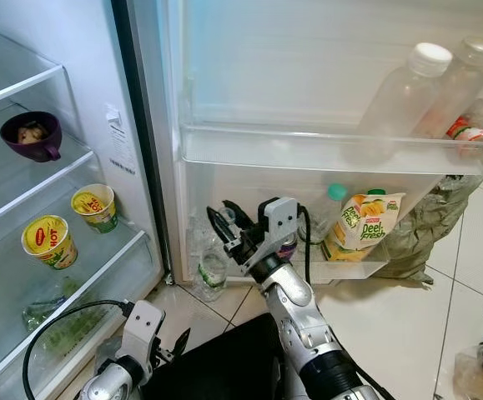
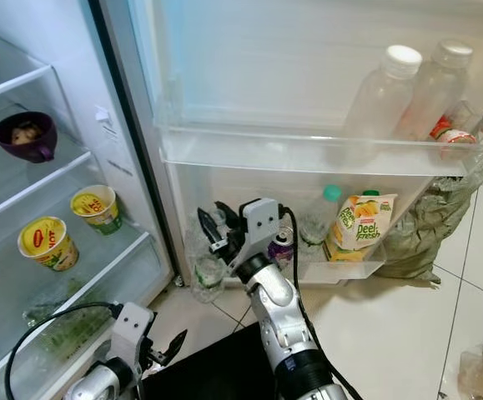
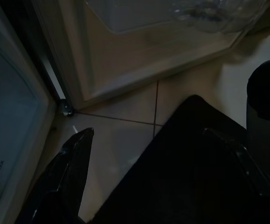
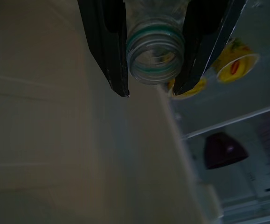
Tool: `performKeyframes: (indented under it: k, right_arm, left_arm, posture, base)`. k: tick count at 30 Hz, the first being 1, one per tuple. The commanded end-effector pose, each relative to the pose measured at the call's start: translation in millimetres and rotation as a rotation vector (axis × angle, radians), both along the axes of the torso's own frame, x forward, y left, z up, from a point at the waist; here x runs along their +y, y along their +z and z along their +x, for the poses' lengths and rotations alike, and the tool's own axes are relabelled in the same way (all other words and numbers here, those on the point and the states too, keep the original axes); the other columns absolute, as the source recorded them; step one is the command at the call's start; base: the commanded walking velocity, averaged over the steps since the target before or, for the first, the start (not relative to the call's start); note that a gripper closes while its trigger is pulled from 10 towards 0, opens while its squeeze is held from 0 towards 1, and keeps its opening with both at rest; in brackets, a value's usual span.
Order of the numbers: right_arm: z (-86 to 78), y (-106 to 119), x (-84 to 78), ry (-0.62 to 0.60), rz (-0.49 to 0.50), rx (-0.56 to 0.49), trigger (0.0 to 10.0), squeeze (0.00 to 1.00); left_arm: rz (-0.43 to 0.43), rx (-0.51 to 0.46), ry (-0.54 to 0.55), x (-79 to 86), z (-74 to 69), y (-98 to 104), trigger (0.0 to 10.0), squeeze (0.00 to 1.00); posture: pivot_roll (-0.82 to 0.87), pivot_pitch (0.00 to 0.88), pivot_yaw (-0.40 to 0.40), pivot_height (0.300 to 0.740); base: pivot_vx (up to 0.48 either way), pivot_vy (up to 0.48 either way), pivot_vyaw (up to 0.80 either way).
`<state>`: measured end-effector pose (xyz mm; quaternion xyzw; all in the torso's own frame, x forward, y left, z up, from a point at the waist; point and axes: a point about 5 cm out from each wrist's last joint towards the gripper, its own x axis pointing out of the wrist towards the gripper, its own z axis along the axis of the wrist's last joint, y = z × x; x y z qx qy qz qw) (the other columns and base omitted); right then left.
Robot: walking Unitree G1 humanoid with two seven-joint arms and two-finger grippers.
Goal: Restocking fridge
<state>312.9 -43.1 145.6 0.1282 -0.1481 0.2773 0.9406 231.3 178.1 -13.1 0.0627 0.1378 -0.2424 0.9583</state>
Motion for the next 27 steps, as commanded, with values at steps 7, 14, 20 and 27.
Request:
performKeyframes:
  k: [7, 14, 20, 27]
  right_arm:
    - [5.9, 8, 0.6, -0.146, 0.094, -0.018, 10.0, 0.0]
    - [4.0, 3, 8.3, -0.025, 0.007, 0.007, 10.0, 0.0]
    - [-14.6, -9, 22.8, 0.352, -0.234, -0.027, 10.0, 0.0]
    - [-34.7, -16, 26.9, 0.632, -0.231, 0.026, 10.0, 0.0]
  left_arm:
    - [0.012, 0.041, -0.002, 2.2, -12.5, -9, 10.0, 0.0]
    - [0.008, 0.028, -0.006, 0.6, -10.0, -7, 10.0, 0.0]
    - [0.007, 0.018, -0.008, -0.4, -7.7, -5, 10.0, 0.0]
    - [0.004, 0.016, -0.01, -2.3, -7.2, -5, 10.0, 0.0]
  posture:
    - [0.02, 0.229, -0.096, 0.46]
    - [0.02, 0.231, -0.097, 0.46]
    - [0.02, 0.23, -0.1, 0.46]
    - [0.01, 0.228, -0.104, 0.46]
  base:
    - [0.0, 0.0, 0.0]
    - [0.0, 0.0, 0.0]
    - [0.0, 0.0, 0.0]
    - [0.0, 0.0, 0.0]
